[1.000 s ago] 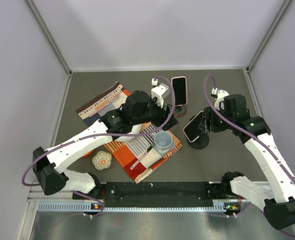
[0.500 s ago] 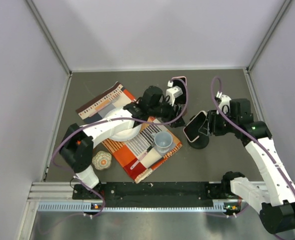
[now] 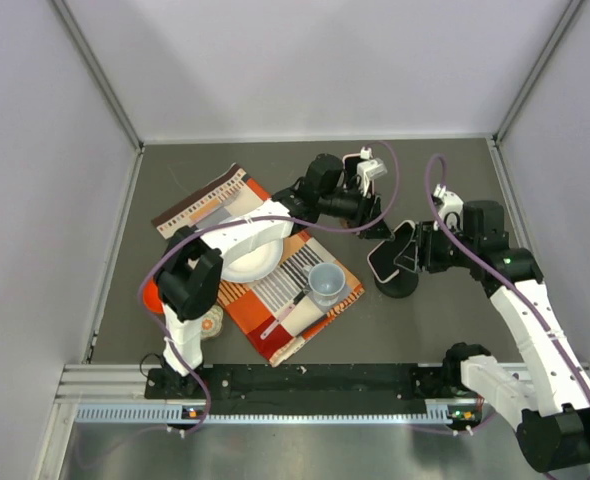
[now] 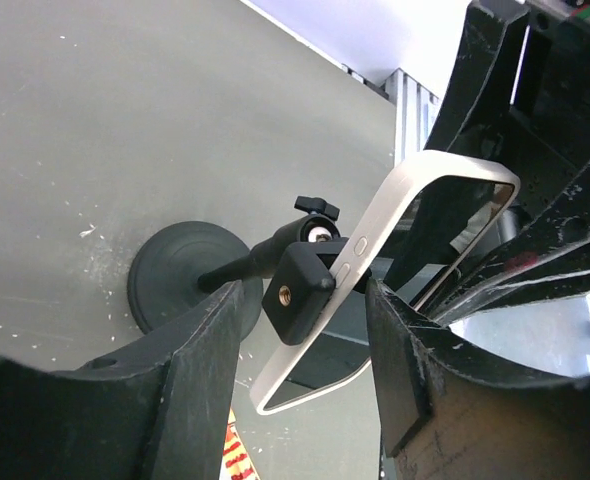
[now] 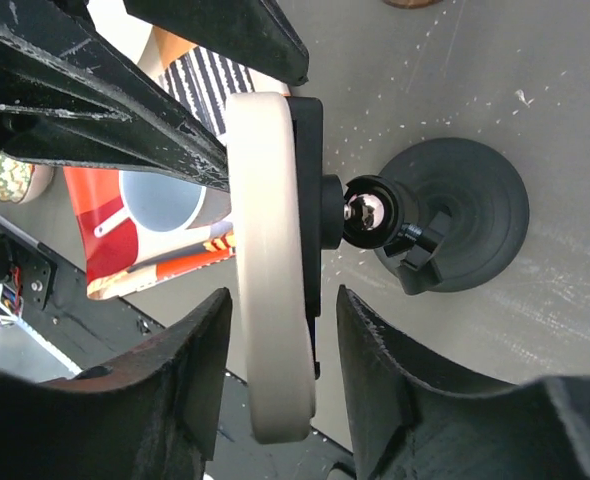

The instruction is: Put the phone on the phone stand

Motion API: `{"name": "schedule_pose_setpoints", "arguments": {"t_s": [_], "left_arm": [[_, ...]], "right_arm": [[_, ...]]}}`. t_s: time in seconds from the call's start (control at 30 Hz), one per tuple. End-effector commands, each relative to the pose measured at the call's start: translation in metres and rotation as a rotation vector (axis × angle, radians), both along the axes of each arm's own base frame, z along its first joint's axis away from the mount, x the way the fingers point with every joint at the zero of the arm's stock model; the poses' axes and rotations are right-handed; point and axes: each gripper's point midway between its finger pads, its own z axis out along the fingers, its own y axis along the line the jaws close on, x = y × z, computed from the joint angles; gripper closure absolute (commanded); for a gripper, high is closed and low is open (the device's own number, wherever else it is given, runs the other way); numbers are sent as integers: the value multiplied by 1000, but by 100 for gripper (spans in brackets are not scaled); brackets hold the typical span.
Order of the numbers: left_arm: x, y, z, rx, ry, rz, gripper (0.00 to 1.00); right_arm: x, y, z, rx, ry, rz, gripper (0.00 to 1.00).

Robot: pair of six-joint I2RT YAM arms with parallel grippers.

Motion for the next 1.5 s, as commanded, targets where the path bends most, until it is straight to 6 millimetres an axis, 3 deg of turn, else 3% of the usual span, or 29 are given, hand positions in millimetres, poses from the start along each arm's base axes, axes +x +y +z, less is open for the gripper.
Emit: {"name": "schedule_pose_setpoints", "arguments": {"t_s": [0.0,0.1,0.2,0.23,0.27,0.37,0.47,0.63,0.67,0.7,0.77,0.8,0.87,1.2,1.33,1.4,1.43,1.47], "left_arm": [[-4,-11,20,-90,-33,-86,45],[-9,-12,19,-111,-16,-116,51],[-12,-11,16,-121,-3,-124,59],[-13,-11,14,-120,7,-124,63],[-15,-10,14,-123,11,-129,66],[-20,-9,16,-144,16,-129,77],[-19,-7,16,-143,16,-97,100],[-17,-5,11,-123,27,-76,100],[-18,-4,12,-125,29,-88,98],[-19,-2,13,-127,27,-96,79],[-19,2,18,-148,26,-119,58],[-20,3,18,-150,33,-129,41],[-21,6,19,-150,28,-137,27],[-37,19,31,-183,9,-166,23],[-25,28,42,-157,-27,-37,23],[-22,37,58,-150,-76,22,23],[-18,43,56,-108,-63,74,23],[-9,51,66,-91,-92,165,23]], "right_arm": [[6,3,10,41,-65,1,56],[8,3,7,45,-67,-6,65],[12,1,8,36,-84,-16,82],[13,-1,8,30,-89,-22,94],[14,-2,7,23,-95,-25,100],[17,-7,3,-10,-103,-36,100],[18,-11,2,-34,-118,-47,100],[18,-10,8,-38,-152,-19,100],[17,-9,9,-34,-153,-10,100],[14,-3,11,-11,-154,23,100],[12,1,13,8,-152,45,100],[8,5,15,26,-152,72,100],[6,9,19,40,-163,96,100],[8,11,17,34,-167,129,100],[17,2,24,-14,-202,89,100],[21,2,29,-26,-221,101,100],[23,4,28,-25,-209,115,100],[24,6,30,-25,-213,136,100]]}}
